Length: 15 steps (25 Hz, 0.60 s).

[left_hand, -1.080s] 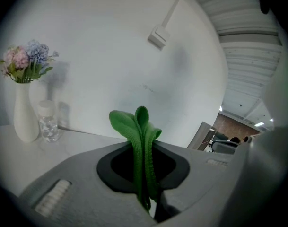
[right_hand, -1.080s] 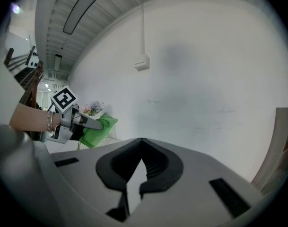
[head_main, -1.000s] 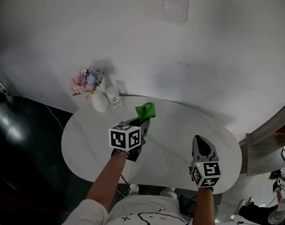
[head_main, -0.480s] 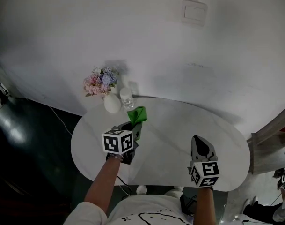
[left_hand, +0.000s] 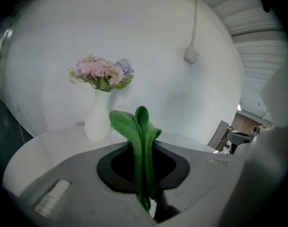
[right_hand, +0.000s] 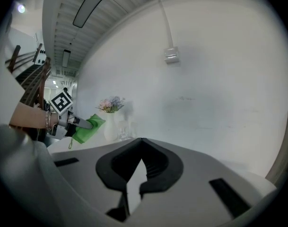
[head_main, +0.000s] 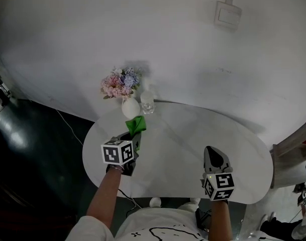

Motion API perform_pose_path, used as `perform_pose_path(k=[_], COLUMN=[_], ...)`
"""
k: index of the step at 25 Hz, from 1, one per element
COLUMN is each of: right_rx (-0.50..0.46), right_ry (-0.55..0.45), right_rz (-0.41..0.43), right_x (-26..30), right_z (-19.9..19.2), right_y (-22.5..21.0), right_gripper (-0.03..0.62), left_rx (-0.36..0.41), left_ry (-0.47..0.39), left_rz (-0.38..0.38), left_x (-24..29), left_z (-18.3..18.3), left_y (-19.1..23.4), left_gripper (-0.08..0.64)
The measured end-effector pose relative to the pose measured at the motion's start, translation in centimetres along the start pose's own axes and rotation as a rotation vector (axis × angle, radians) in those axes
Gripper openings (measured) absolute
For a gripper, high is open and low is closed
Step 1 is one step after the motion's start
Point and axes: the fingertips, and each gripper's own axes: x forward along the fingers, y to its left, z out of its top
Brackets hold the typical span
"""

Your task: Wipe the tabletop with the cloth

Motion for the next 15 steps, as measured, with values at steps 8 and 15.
perform_pose_path(k=[8, 15], right_rx=[-0.033, -0.060], right_ry=[0.008, 0.032], right_rz=[0.037, 0.072], right_x=[1.6, 2.5], right_z=[0.5, 0.0], right_y=[3.1, 5.3], right_gripper=[-0.005, -0.005], left_rx=[-0.019, -0.016], left_ry=[-0.021, 0.001], left_rz=[0.157, 0.272], left_x=[-3.7, -6.4], left_z=[-1.1, -2.1], left_y=[8.1, 14.2], left_gripper=[0.051, 0.051])
